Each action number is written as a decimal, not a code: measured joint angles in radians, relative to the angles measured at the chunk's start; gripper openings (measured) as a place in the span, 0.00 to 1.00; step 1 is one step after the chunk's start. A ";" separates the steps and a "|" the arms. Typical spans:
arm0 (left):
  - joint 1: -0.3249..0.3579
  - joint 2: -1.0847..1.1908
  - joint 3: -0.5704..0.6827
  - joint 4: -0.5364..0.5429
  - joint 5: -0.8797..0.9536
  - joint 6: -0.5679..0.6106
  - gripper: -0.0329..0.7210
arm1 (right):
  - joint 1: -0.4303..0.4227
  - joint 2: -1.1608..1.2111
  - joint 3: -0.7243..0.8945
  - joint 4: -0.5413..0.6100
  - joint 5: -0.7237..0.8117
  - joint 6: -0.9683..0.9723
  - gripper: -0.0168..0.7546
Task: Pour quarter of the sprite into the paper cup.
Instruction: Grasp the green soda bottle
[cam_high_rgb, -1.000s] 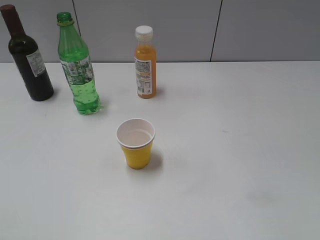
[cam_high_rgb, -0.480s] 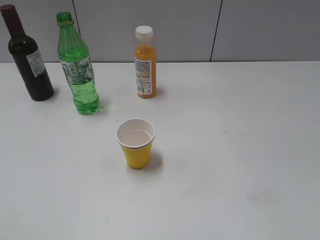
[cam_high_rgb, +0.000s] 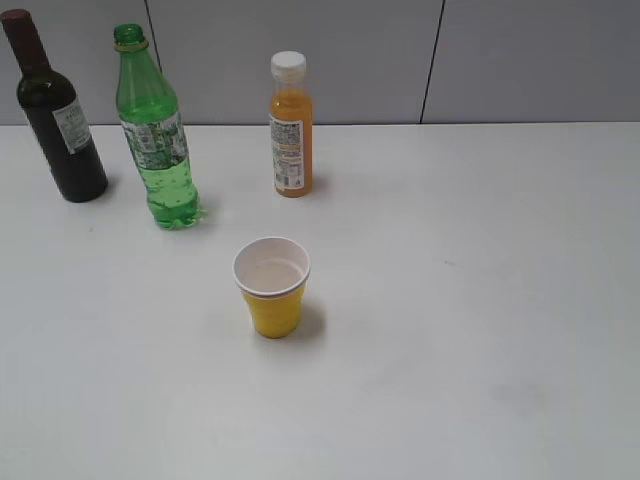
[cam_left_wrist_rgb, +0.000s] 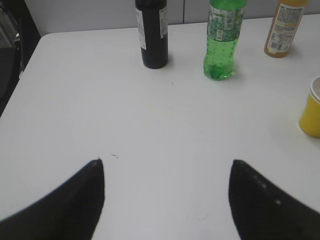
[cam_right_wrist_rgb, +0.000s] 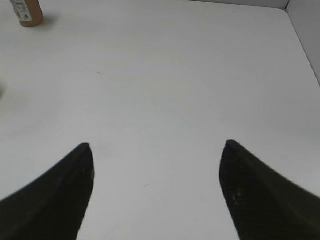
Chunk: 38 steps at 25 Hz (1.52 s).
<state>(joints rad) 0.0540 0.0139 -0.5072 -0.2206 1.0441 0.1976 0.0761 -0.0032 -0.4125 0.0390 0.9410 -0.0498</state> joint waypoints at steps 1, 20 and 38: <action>0.000 0.000 0.000 0.000 0.000 0.000 0.82 | 0.000 0.000 0.000 0.000 0.000 0.000 0.79; 0.000 0.082 -0.011 -0.056 -0.140 0.004 0.89 | 0.000 0.000 0.000 0.000 0.000 0.001 0.79; 0.000 0.434 0.101 -0.106 -0.847 0.020 0.87 | 0.000 0.000 0.000 0.000 0.000 0.001 0.79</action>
<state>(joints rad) 0.0540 0.4478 -0.4060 -0.3264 0.1970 0.2175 0.0761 -0.0032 -0.4125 0.0390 0.9410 -0.0488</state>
